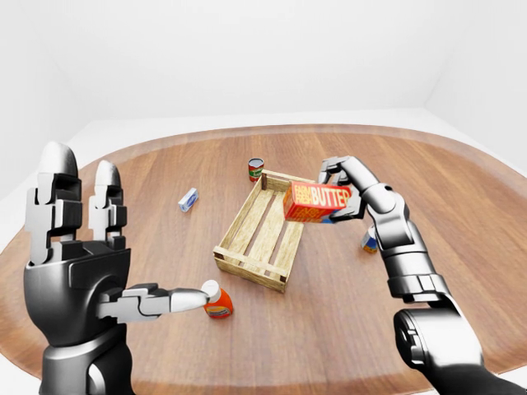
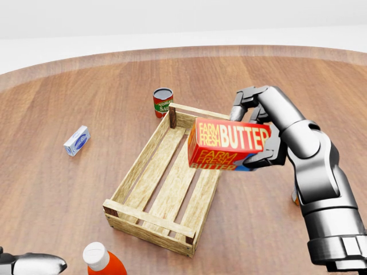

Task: Pick up the butter and put it in the tray.

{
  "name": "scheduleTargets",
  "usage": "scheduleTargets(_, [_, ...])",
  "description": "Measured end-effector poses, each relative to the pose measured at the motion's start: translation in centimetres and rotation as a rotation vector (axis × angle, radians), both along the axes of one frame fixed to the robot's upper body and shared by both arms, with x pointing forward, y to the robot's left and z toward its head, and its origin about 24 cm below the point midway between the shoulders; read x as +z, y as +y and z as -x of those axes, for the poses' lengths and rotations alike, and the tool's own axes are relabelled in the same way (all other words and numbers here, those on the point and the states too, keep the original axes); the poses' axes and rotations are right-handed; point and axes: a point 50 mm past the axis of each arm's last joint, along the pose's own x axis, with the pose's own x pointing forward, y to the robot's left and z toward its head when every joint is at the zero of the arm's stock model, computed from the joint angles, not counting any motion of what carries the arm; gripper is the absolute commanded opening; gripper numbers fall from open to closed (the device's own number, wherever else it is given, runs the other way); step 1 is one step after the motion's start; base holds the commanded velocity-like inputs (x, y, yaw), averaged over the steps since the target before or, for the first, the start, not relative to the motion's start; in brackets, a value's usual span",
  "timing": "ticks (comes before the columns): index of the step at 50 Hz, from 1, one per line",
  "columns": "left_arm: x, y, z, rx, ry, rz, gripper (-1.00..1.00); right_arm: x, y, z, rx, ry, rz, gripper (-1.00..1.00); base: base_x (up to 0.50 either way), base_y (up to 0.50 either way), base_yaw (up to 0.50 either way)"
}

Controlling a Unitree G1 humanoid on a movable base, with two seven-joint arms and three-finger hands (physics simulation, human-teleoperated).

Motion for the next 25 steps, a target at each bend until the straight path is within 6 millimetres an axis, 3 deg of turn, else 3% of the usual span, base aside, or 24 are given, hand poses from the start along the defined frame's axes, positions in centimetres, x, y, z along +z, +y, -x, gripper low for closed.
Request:
scheduleTargets(15, [0.0, 0.0, 0.0, 0.001, 0.002, -0.001, 1.00, -1.1, 2.1, -2.9, -0.089, 0.080, -0.134, -1.00, 0.00, 0.00, 0.00])
scheduleTargets(25, [-0.1, 0.0, -0.1, 0.003, 0.005, -0.001, 1.00, -1.9, 4.1, -3.7, -0.127, 0.145, -0.138, -1.00, 0.00, 0.00, 0.00])
